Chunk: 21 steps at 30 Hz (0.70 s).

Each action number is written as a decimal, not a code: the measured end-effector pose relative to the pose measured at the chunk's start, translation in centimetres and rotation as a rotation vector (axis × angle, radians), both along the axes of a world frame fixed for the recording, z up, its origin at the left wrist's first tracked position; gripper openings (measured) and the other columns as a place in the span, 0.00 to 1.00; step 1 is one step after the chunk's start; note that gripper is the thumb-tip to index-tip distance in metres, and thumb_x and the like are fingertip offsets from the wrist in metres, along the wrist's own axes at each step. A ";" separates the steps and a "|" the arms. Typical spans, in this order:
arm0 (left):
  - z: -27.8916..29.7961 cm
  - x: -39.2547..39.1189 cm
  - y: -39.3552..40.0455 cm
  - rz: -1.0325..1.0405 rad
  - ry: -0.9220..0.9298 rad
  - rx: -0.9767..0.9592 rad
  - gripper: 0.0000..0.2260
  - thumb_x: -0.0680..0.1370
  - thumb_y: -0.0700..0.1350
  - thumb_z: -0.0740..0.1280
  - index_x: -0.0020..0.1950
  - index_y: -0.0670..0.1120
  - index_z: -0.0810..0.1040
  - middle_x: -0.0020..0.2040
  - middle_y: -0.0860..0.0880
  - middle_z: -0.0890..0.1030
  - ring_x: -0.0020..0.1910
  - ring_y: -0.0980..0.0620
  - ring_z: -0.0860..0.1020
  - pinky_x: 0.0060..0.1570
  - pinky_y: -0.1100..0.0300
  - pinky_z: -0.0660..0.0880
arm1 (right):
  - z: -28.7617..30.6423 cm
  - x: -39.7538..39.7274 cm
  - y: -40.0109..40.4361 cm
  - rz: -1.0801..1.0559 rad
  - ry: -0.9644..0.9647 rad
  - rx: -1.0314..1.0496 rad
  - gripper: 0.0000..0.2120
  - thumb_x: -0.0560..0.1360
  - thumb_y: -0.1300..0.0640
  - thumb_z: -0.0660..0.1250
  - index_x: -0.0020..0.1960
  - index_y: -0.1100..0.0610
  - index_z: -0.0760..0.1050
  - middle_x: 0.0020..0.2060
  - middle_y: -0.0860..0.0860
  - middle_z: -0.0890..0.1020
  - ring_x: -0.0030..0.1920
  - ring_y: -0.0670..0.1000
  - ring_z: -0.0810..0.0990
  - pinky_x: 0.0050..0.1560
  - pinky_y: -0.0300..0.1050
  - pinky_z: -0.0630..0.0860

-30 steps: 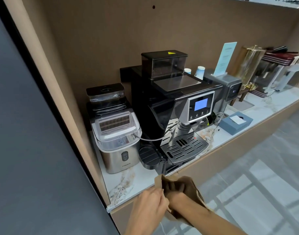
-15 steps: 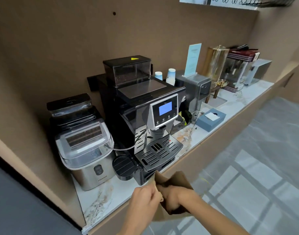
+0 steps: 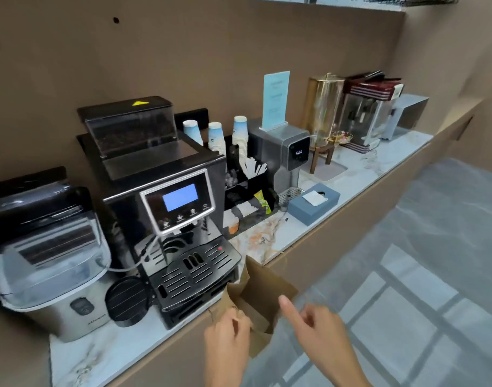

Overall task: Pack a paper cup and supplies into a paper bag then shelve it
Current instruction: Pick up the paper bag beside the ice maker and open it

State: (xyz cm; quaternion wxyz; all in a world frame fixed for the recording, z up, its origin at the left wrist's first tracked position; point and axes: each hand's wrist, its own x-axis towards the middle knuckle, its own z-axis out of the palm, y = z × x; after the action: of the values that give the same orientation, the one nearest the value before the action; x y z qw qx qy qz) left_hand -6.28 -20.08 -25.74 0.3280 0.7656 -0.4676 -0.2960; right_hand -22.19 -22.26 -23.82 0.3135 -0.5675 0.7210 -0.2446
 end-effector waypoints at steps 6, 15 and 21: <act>-0.1 -5.9 -1.8 -0.017 -0.020 -0.071 0.21 0.80 0.40 0.63 0.29 0.56 0.65 0.24 0.55 0.72 0.28 0.59 0.71 0.36 0.69 0.67 | -2.2 -3.2 -4.0 0.017 0.149 0.029 0.26 0.74 0.32 0.55 0.32 0.53 0.70 0.29 0.47 0.79 0.36 0.49 0.79 0.37 0.46 0.75; -0.8 -7.3 -3.7 -0.249 0.043 -0.139 0.08 0.81 0.51 0.61 0.43 0.56 0.76 0.37 0.54 0.82 0.39 0.59 0.80 0.48 0.65 0.74 | -2.0 -9.1 -8.7 0.059 0.109 -0.178 0.20 0.81 0.48 0.57 0.33 0.53 0.67 0.29 0.52 0.78 0.37 0.58 0.78 0.38 0.51 0.74; -1.3 -4.3 -7.3 -0.194 -0.004 -0.185 0.08 0.82 0.46 0.62 0.46 0.58 0.75 0.38 0.52 0.81 0.38 0.58 0.77 0.44 0.59 0.74 | -0.8 -10.9 -12.9 0.113 0.091 -0.202 0.20 0.82 0.50 0.58 0.31 0.50 0.68 0.26 0.46 0.75 0.30 0.45 0.76 0.29 0.40 0.67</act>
State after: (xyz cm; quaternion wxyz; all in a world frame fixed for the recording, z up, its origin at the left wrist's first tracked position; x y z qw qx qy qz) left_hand -10.60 -27.40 -27.06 0.3662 0.6837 -0.5656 -0.2804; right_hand -33.10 -35.17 -24.63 0.2351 -0.6466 0.6728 -0.2721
